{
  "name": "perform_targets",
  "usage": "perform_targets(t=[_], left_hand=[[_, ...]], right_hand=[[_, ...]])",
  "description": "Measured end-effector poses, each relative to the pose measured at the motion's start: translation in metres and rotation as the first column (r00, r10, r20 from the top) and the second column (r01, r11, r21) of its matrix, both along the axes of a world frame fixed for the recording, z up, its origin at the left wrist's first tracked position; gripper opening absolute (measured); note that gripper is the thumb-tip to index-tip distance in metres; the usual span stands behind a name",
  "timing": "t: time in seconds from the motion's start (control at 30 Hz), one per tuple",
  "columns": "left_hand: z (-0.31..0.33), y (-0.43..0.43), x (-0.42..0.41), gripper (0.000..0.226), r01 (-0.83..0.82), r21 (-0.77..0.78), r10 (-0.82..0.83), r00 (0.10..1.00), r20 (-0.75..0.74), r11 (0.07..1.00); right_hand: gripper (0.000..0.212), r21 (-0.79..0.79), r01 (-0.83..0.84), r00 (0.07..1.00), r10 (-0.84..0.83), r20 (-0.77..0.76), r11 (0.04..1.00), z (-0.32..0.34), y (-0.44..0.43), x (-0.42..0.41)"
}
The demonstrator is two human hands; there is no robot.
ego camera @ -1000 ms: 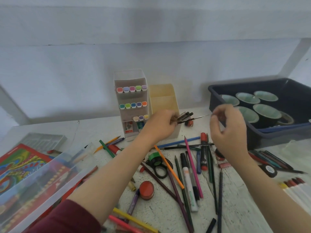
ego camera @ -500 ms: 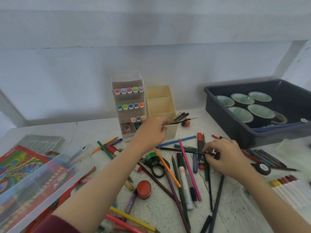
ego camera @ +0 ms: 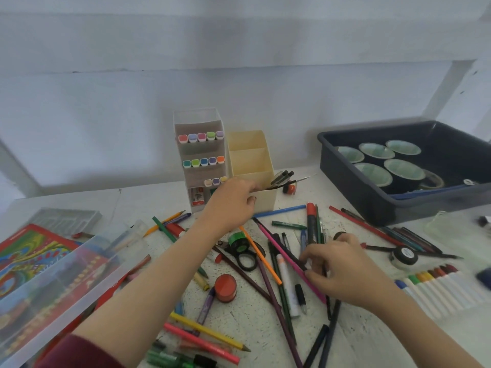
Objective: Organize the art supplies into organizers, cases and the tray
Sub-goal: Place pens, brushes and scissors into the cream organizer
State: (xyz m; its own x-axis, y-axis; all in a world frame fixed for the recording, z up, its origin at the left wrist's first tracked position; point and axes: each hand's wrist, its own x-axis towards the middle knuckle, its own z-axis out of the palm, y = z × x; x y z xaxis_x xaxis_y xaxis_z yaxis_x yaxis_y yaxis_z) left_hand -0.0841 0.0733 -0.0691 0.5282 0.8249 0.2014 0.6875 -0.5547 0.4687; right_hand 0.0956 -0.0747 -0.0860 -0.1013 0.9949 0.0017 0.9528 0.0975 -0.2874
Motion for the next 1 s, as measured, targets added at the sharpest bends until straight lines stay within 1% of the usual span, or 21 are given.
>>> perform_targets(t=[0.1, 0.23, 0.33, 0.4, 0.43, 0.57, 0.83, 0.93, 0.97, 1.0], left_hand=[[-0.001, -0.001, -0.001, 0.038, 0.003, 0.008, -0.003, 1.0, -0.018, 1.0], [-0.002, -0.002, -0.005, 0.038, 0.003, -0.005, -0.003, 1.0, -0.029, 1.0], [-0.002, -0.004, -0.005, 0.038, -0.002, 0.005, 0.002, 0.999, -0.035, 1.0], [-0.002, -0.005, -0.006, 0.037, -0.005, 0.01, 0.005, 0.999, -0.032, 1.0], [-0.002, -0.006, -0.007, 0.037, -0.005, 0.013, 0.006, 1.0, -0.029, 1.0], [0.001, -0.012, -0.012, 0.038, 0.003, 0.032, -0.003, 1.0, -0.009, 0.999], [-0.002, -0.02, -0.028, 0.038, 0.015, 0.018, -0.016, 0.998, 0.065, 1.0], [-0.003, -0.022, -0.031, 0.038, 0.009, 0.033, -0.011, 0.997, 0.07, 0.999], [-0.004, -0.023, -0.032, 0.037, 0.01, 0.042, -0.013, 0.997, 0.076, 0.999], [-0.004, -0.024, -0.033, 0.037, 0.01, 0.048, -0.014, 0.996, 0.083, 0.999]], right_hand=[[0.017, -0.02, 0.027, 1.0, -0.027, -0.005, 0.999, -0.007, -0.005, -0.006], [0.019, 0.002, 0.119, 0.993, -0.119, -0.024, 0.993, -0.016, -0.01, -0.01], [0.01, 0.081, 0.164, 0.986, -0.16, -0.055, 0.983, -0.017, -0.013, -0.016], [0.003, 0.129, 0.156, 0.985, -0.145, -0.092, 0.979, -0.017, -0.016, -0.022], [0.003, 0.133, 0.15, 0.985, -0.136, -0.107, 0.98, -0.017, -0.016, -0.025], [0.009, 0.082, 0.15, 0.987, -0.144, -0.067, 0.985, -0.02, -0.015, -0.032], [0.024, 0.017, 0.277, 0.959, -0.278, 0.064, 0.961, -0.02, -0.005, -0.044], [0.023, -0.02, 0.279, 0.959, -0.277, 0.058, 0.96, -0.016, 0.001, -0.048], [0.026, -0.045, 0.289, 0.957, -0.287, 0.035, 0.956, -0.014, 0.002, -0.049], [0.03, -0.076, 0.307, 0.951, -0.31, -0.022, 0.949, -0.01, 0.003, -0.049]])
